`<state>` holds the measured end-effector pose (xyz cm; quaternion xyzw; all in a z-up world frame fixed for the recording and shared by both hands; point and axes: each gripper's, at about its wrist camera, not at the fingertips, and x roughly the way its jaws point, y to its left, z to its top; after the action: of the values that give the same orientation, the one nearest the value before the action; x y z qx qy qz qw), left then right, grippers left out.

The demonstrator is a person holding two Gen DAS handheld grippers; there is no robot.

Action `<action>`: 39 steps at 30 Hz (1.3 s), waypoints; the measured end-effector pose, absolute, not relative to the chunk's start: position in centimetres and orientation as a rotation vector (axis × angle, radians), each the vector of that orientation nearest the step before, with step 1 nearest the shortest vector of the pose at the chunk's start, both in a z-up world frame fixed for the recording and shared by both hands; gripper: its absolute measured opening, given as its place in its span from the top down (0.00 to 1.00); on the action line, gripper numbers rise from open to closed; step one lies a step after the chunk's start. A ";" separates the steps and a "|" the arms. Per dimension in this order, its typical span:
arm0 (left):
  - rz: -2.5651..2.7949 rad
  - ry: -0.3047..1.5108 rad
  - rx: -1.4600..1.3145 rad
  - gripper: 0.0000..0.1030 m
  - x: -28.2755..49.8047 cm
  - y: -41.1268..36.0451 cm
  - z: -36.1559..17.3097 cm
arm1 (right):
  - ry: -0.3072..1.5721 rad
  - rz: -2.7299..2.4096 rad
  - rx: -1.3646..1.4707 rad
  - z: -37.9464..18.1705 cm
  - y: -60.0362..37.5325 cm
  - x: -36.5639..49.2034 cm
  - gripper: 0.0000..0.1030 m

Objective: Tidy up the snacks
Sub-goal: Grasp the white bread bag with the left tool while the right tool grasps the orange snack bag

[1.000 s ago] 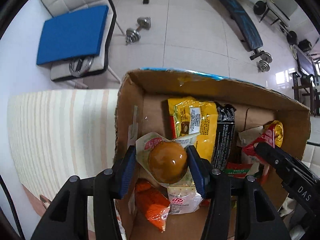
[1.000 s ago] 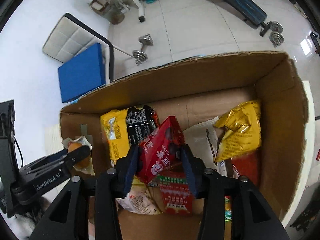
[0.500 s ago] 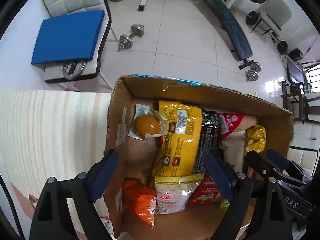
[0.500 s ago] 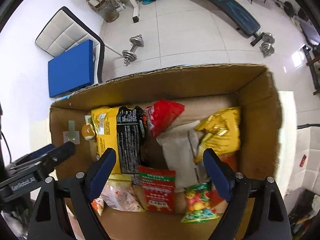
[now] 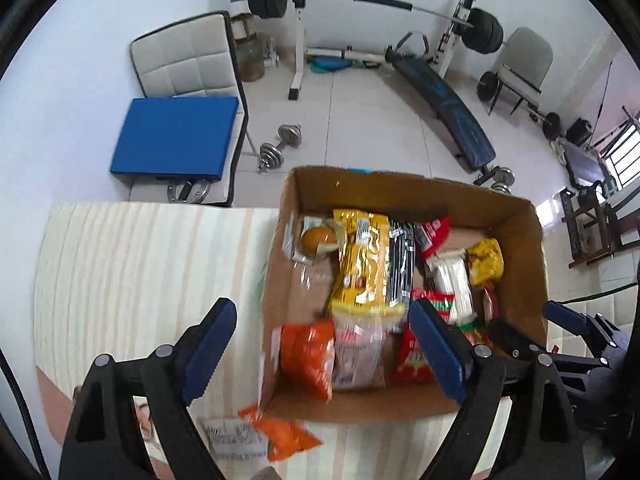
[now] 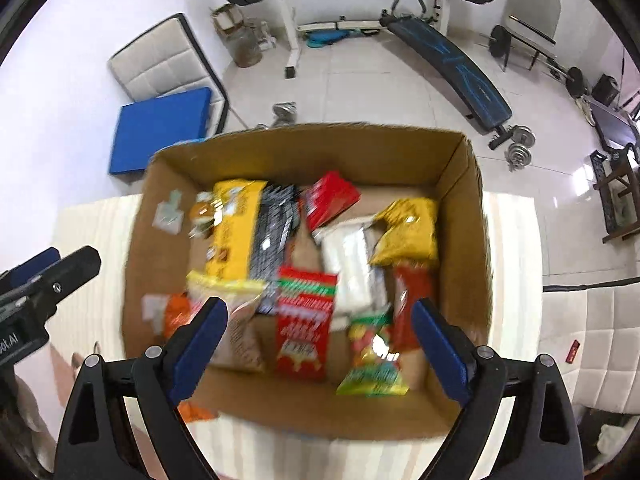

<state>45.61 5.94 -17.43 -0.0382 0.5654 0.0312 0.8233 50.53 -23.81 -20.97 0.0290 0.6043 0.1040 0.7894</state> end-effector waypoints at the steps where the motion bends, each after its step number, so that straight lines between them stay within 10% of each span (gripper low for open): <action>1: 0.075 1.190 -0.082 0.14 44.5 6.3 -17.1 | 1.296 0.239 0.063 -20.5 -23.4 49.5 0.07; 24: 0.162 1.376 0.258 0.14 27.4 17.6 -31.4 | 1.501 0.469 -0.025 -35.6 -5.5 36.5 0.17; 27: 0.072 1.391 0.374 0.14 27.5 16.8 -32.7 | 1.554 0.463 -0.053 -37.7 -4.9 36.8 0.43; 39: -0.219 1.403 0.685 0.14 28.6 10.9 -34.1 | 1.669 0.337 -0.039 -38.2 -13.4 32.2 0.50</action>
<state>28.62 10.95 -34.15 0.3080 0.6311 -0.0985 0.7051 32.16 -13.44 -38.15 -0.0173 0.7374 0.1490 0.6587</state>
